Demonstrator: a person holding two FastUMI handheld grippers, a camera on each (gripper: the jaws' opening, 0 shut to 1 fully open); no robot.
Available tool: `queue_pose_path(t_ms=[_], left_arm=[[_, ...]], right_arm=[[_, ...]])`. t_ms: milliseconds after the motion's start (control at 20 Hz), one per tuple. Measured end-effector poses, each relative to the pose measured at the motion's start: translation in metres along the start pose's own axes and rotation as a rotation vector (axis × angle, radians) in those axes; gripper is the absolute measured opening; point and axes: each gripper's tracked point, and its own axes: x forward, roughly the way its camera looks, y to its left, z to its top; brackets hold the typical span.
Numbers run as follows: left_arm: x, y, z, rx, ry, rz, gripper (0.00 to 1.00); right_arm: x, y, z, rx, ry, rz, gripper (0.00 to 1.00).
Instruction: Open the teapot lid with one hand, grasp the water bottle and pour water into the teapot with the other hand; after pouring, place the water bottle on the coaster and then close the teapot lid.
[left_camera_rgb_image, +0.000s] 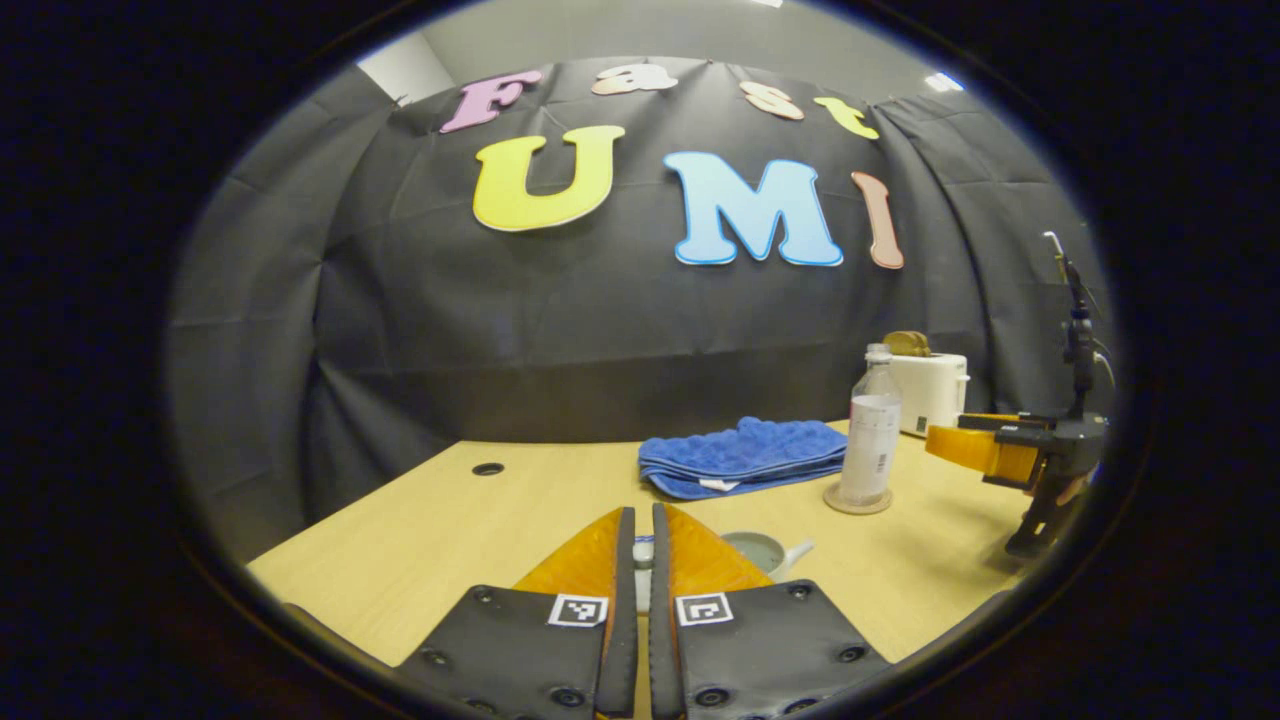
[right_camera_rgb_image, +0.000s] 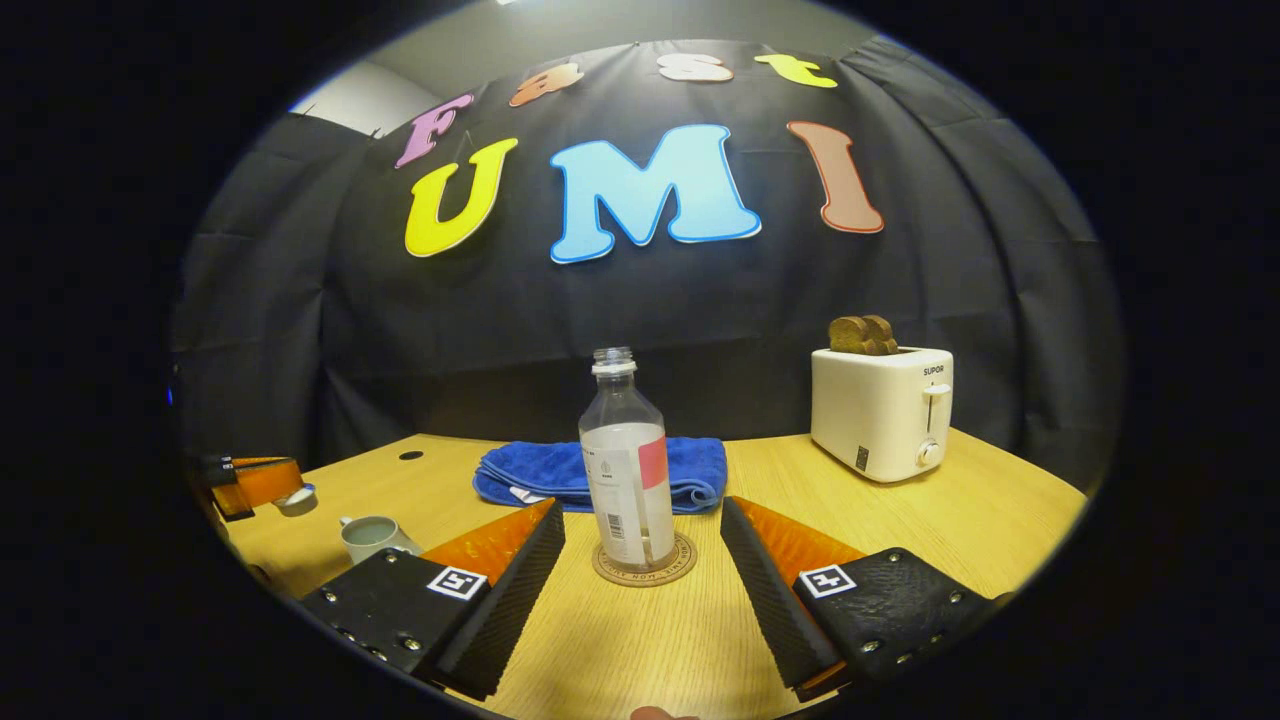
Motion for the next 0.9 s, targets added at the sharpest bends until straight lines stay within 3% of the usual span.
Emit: queue_pose_path(t_ms=[350,900], left_arm=[[0.027,-0.035,-0.009,-0.004,0.025,-0.029,0.12],[0.037,-0.052,-0.016,0.010,0.026,-0.033,0.12]], right_arm=[[-0.005,0.005,0.004,-0.110,-0.048,-0.006,0.98],[-0.007,-0.001,0.000,-0.083,-0.033,-0.006,0.98]])
